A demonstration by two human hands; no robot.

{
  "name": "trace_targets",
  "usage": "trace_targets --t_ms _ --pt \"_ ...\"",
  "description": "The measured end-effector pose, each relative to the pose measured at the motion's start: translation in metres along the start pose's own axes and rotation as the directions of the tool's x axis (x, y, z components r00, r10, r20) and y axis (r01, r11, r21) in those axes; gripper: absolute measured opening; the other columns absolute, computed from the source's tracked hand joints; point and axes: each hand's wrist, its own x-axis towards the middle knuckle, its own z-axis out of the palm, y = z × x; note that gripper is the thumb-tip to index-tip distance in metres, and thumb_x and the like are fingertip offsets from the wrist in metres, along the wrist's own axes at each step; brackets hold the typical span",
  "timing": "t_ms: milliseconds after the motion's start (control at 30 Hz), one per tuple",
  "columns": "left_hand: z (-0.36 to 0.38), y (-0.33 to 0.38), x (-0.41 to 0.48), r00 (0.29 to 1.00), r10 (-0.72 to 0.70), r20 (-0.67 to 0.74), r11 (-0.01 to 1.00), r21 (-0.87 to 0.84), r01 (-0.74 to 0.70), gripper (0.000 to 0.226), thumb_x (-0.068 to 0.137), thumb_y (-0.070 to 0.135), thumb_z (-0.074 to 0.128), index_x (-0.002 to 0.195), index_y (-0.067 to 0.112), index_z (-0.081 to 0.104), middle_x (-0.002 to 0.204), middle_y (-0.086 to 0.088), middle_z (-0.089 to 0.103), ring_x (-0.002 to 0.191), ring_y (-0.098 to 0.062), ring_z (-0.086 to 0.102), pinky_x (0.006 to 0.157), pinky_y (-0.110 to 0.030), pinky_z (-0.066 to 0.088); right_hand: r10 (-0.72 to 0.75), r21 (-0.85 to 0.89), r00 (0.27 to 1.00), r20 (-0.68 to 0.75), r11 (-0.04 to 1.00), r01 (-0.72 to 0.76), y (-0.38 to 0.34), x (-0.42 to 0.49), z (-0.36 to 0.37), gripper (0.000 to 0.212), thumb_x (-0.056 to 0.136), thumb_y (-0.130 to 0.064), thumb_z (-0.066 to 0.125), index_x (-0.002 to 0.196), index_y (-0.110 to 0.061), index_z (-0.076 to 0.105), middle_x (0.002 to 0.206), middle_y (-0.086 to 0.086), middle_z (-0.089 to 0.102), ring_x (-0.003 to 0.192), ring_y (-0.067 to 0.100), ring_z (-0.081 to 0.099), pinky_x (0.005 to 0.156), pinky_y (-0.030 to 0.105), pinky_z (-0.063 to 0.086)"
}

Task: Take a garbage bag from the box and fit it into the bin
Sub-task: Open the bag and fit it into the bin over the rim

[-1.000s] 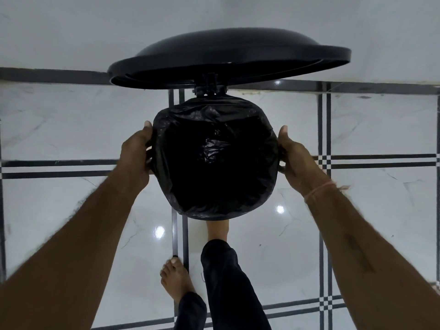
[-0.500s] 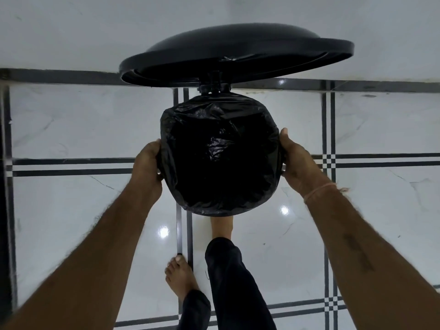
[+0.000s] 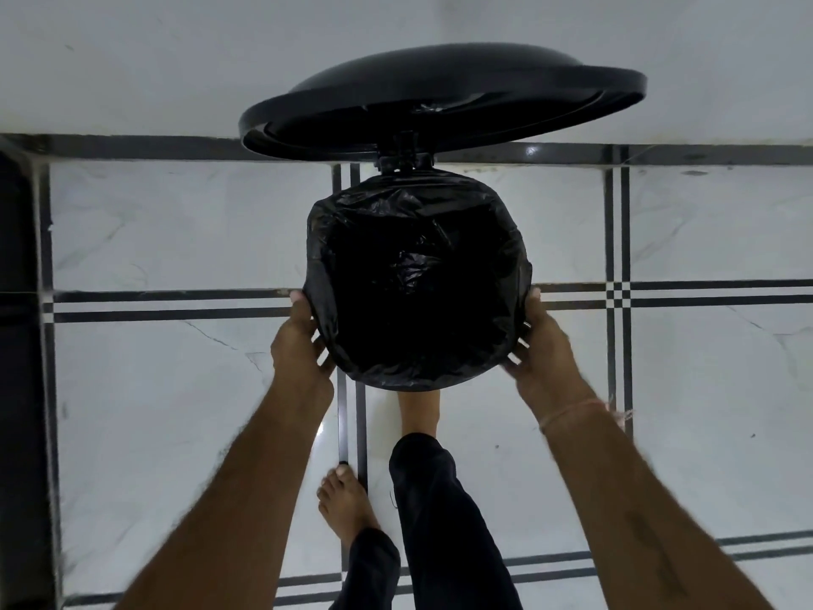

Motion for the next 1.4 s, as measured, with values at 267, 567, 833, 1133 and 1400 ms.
trace_targets --t_ms 267,567,833,1133,1400 --pt "-0.009 -0.011 0.006 0.995 -0.052 0.084 0.99 -0.126 0.063 0.052 0.102 0.044 0.055 0.138 0.008 0.063 0.136 -0.013 0.069 0.126 -0.027 0.066 0.092 -0.036 0.059 0.05 0.264 0.986 0.157 0.96 -0.09 0.004 0.012 -0.008 0.043 0.105 -0.039 0.054 0.126 -0.004 0.069 0.117 0.009 0.078 0.104 0.022 0.076 0.087 0.037 0.061" --pt "-0.03 -0.042 -0.007 0.975 -0.163 0.151 0.97 -0.154 0.186 0.034 0.101 0.048 0.059 0.115 0.02 0.074 0.111 -0.003 0.078 0.111 -0.026 0.07 0.079 -0.042 0.063 0.134 0.262 0.972 0.195 0.948 -0.183 0.034 -0.006 -0.023 0.029 0.1 -0.046 0.062 0.104 -0.021 0.075 0.104 0.001 0.081 0.107 0.024 0.071 0.08 0.042 0.061" --pt "-0.013 -0.062 -0.012 0.991 -0.07 0.114 0.929 -0.354 0.106 0.036 0.105 0.043 0.052 0.104 0.014 0.072 0.094 -0.001 0.082 0.105 -0.018 0.071 0.086 -0.03 0.063 0.07 0.5 0.987 0.146 0.855 -0.135 0.056 -0.012 -0.005 0.032 0.106 -0.036 0.055 0.104 -0.009 0.073 0.1 0.007 0.077 0.086 0.019 0.08 0.07 0.032 0.066" --pt "-0.01 -0.062 -0.018 0.986 -0.114 0.12 0.915 -0.374 0.152 0.03 0.106 0.036 0.053 0.103 0.012 0.071 0.094 -0.003 0.078 0.094 -0.018 0.072 0.081 -0.032 0.063 0.147 0.612 0.977 0.153 0.762 -0.211 0.074 -0.025 0.007 0.034 0.104 -0.039 0.058 0.108 -0.009 0.074 0.104 0.006 0.074 0.097 0.024 0.072 0.07 0.038 0.067" --pt "-0.025 -0.032 0.005 0.971 -0.066 0.229 0.967 -0.226 0.119 0.048 0.1 0.051 0.053 0.12 0.012 0.072 0.111 -0.005 0.081 0.107 -0.022 0.076 0.084 -0.036 0.064 0.059 0.456 0.987 0.15 0.882 -0.122 0.027 -0.003 -0.001 0.042 0.101 -0.045 0.061 0.125 -0.013 0.071 0.114 0.007 0.077 0.11 0.028 0.072 0.086 0.044 0.06"
